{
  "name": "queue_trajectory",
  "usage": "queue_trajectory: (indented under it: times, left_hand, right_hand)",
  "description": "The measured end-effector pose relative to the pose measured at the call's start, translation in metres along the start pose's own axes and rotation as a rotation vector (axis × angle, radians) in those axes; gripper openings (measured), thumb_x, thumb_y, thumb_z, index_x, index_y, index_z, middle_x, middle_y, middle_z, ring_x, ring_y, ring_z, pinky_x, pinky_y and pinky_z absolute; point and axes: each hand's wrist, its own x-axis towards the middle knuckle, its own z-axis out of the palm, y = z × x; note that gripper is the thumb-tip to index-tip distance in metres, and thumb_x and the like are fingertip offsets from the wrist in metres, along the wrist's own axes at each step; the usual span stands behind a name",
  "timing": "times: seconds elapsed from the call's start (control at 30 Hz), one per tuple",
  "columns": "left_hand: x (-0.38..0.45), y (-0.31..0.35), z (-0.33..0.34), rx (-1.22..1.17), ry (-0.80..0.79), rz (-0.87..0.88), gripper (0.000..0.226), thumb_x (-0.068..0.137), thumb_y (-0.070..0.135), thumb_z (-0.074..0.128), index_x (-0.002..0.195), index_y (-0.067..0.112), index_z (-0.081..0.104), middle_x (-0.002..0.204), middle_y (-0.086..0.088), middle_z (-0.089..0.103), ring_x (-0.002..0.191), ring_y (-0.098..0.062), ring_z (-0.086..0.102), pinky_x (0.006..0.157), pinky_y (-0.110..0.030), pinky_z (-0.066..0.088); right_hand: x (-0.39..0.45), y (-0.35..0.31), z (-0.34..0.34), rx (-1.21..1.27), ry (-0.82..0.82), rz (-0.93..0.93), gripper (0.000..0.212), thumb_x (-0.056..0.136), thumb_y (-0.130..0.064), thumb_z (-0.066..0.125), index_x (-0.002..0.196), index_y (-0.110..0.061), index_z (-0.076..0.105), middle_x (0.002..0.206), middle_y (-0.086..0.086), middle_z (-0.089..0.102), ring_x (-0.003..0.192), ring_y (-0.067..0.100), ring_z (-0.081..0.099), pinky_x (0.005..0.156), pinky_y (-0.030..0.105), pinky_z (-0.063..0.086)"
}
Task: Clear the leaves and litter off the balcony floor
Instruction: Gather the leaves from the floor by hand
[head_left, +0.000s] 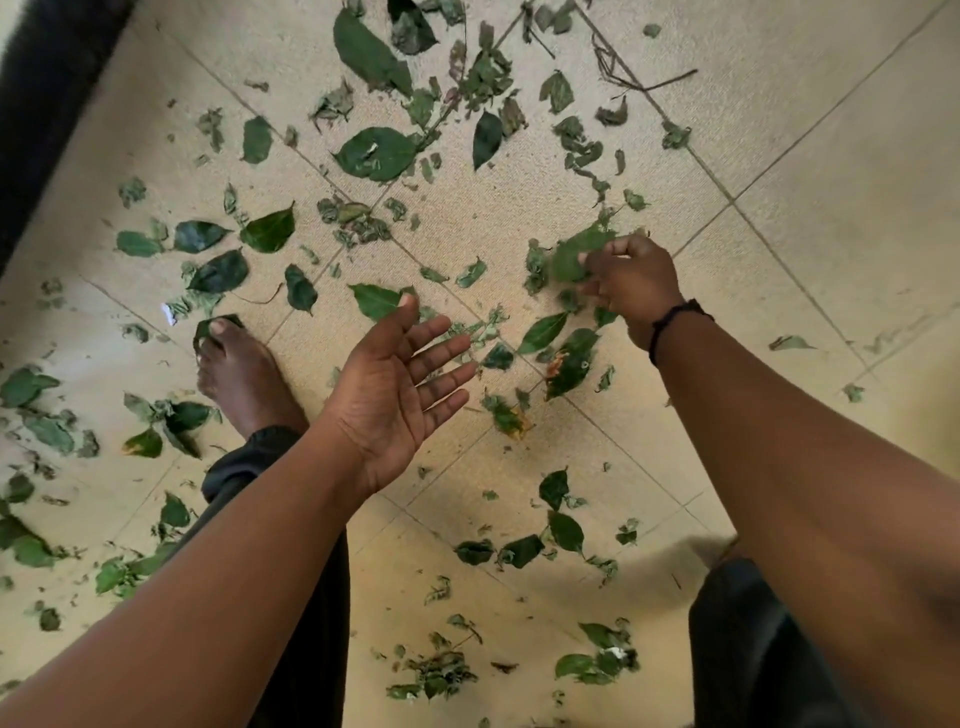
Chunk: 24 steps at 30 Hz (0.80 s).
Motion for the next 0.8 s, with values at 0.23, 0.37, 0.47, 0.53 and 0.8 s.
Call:
queue_trajectory:
  times: [0.23, 0.37, 0.47, 0.53, 0.8]
  left_hand:
    - [0.002, -0.010, -0.003, -0.014, 0.042, -0.004, 0.043, 0.093, 0.051, 0.050, 0.116, 0.018, 0.065, 0.112, -0.001, 0.072, 0.104, -0.020, 0.068, 0.091, -0.035, 0.051]
    - [-0.004, -0.011, -0.001, -0.062, -0.083, -0.007, 0.048, 0.086, 0.042, 0.058, 0.121, 0.010, 0.062, 0.112, -0.009, 0.071, 0.084, -0.025, 0.067, 0.069, -0.034, 0.055]
    - [-0.005, -0.011, -0.001, 0.014, -0.126, 0.035, 0.030, 0.094, 0.023, 0.054, 0.121, 0.015, 0.065, 0.101, -0.008, 0.071, 0.068, -0.024, 0.065, 0.067, -0.037, 0.054]
    - [-0.006, -0.009, -0.003, 0.000, -0.124, 0.052, 0.025, 0.094, 0.021, 0.055, 0.114, 0.018, 0.069, 0.099, -0.004, 0.073, 0.078, -0.018, 0.070, 0.069, -0.036, 0.060]
    - [-0.005, -0.001, -0.020, -0.088, -0.186, 0.048, 0.028, 0.087, 0.043, 0.058, 0.090, 0.020, 0.073, 0.085, 0.001, 0.069, 0.061, -0.012, 0.060, 0.044, -0.017, 0.044]
  right_hand:
    - [-0.087, -0.002, 0.034, 0.061, -0.590, 0.211, 0.015, 0.084, -0.011, 0.071, 0.097, -0.013, 0.064, 0.080, 0.002, 0.073, 0.055, 0.012, 0.063, 0.054, 0.022, 0.053]
    - [-0.124, -0.008, 0.062, -0.109, -0.759, 0.114, 0.009, 0.084, -0.013, 0.074, 0.089, -0.013, 0.067, 0.075, 0.005, 0.072, 0.055, 0.015, 0.064, 0.056, 0.025, 0.052]
    - [-0.138, -0.014, 0.073, -0.393, -0.595, -0.141, 0.016, 0.085, -0.025, 0.073, 0.079, -0.012, 0.065, 0.063, 0.001, 0.068, 0.051, 0.016, 0.063, 0.048, 0.027, 0.049]
    - [-0.140, -0.020, 0.073, -0.584, -0.472, -0.320, 0.033, 0.082, -0.041, 0.071, 0.068, -0.015, 0.055, 0.057, -0.003, 0.058, 0.051, 0.013, 0.056, 0.051, 0.031, 0.045]
    - [-0.052, -0.014, 0.033, -0.485, -0.073, -0.350, 0.037, 0.095, -0.042, 0.058, 0.082, -0.008, 0.059, 0.069, 0.006, 0.055, 0.062, 0.017, 0.049, 0.060, 0.027, 0.044]
